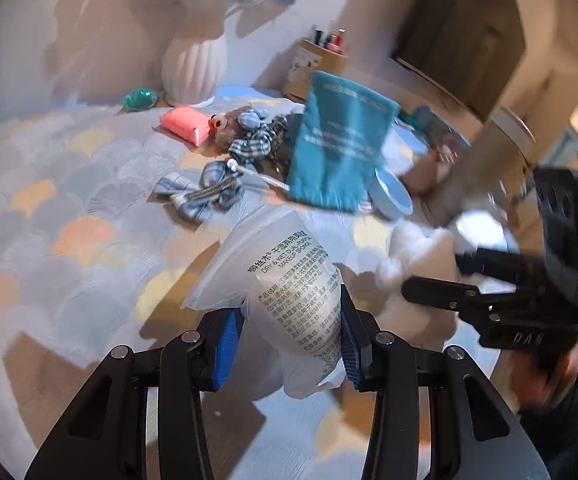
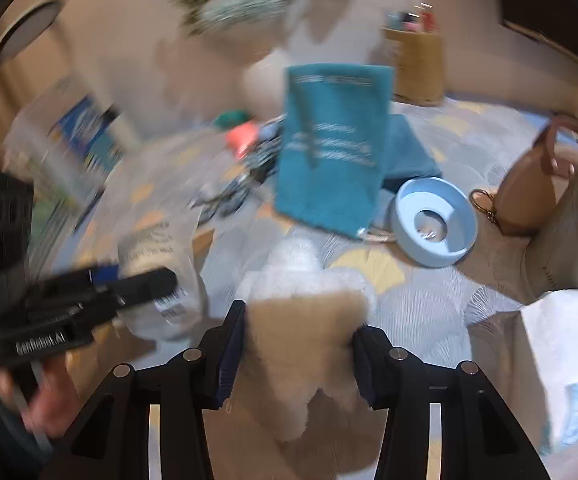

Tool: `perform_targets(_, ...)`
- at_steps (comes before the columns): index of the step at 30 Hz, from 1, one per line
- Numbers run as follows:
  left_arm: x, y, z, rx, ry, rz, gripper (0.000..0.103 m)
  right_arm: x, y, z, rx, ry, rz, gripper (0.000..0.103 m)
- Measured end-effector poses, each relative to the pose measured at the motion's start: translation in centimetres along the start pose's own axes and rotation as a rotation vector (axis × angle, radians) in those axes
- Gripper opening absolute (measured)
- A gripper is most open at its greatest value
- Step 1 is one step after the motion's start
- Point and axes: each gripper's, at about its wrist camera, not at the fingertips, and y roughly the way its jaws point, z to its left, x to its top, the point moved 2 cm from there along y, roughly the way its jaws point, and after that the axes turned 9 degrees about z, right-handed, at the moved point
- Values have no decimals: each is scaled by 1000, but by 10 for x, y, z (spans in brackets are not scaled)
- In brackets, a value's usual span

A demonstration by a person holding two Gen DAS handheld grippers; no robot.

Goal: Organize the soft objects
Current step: 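Carry the sponge bag and plush to the glass plate and release both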

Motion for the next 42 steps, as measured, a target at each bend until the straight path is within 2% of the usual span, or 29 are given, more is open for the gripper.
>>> perform_targets(3,-17,2,2,-18,64,39,44,-10,8,14,-15,-146,110,50)
perform_targets(5,-27,9,9,-18,37,70,48,-13,22,13,-84,-149,155,61)
perform_targets(7,-31,13,17,-2,-6,89,53,-12,28,4,-58,-70,156,62)
perform_targets(9,-36,8,28,-38,-61,92,67,-10,29,-10,3,42,167,64)
perform_targets(12,-42,0,39,-7,-106,91,80,-15,21,-27,68,163,158,69)
perform_targets(14,-42,-2,43,-12,-136,86,80,-23,16,-29,102,218,151,85)
perform_targets(16,-41,1,38,-50,-152,88,80,-31,12,-22,119,240,134,91)
perform_targets(19,-35,12,25,-41,-162,81,80,-31,15,-12,59,266,115,91)
perform_targets(22,-28,22,15,76,-160,71,72,-25,22,-5,-19,290,82,91)
perform_targets(24,-25,26,8,167,-139,65,48,-25,24,4,-112,261,55,78)
perform_targets(25,-25,26,8,177,-136,63,46,-25,26,11,-180,222,40,63)
perform_targets(27,-25,23,10,160,-147,59,39,-27,25,16,-176,174,13,56)
perform_targets(29,-24,17,12,136,-167,41,39,-28,22,17,-126,165,-1,53)
perform_targets(31,-21,11,7,125,-154,23,39,-28,11,16,-113,153,-23,53)
perform_targets(34,-13,1,-12,134,-107,-11,39,-26,-12,19,-123,133,-77,53)
perform_targets(42,20,-14,-88,56,59,-97,39,-21,-82,0,-198,146,-232,53)
